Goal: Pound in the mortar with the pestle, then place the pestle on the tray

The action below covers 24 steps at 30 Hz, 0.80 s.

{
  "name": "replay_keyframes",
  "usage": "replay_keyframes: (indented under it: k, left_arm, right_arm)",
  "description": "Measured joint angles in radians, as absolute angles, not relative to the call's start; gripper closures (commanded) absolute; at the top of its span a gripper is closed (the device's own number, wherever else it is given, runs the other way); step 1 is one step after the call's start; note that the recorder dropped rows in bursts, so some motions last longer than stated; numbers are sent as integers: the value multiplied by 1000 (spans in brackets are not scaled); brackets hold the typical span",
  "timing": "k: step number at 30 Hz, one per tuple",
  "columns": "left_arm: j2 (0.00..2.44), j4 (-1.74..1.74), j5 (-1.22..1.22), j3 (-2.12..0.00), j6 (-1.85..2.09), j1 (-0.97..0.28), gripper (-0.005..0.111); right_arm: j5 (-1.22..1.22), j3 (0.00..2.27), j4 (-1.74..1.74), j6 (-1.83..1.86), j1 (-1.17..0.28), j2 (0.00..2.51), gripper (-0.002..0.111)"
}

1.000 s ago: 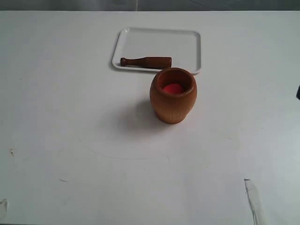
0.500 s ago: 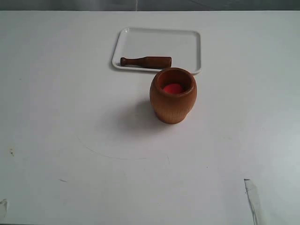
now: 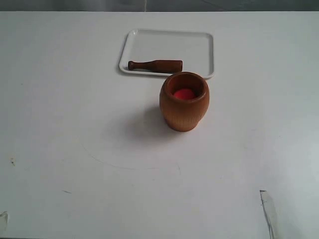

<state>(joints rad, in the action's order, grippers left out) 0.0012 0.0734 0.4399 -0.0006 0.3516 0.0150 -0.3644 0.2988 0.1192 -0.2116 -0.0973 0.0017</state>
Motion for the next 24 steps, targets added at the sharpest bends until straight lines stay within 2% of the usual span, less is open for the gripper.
replay_keyframes:
  k: [11, 15, 24]
  left_arm:
    - [1, 73, 440, -1, 352, 15, 107]
    - [1, 73, 440, -1, 352, 15, 107]
    - [1, 73, 440, -1, 352, 15, 107]
  right_arm:
    - [0, 17, 80, -212, -97, 2, 108]
    - [0, 4, 82, -212, -97, 2, 108]
    - [-184, 4, 97, -212, -97, 2, 108]
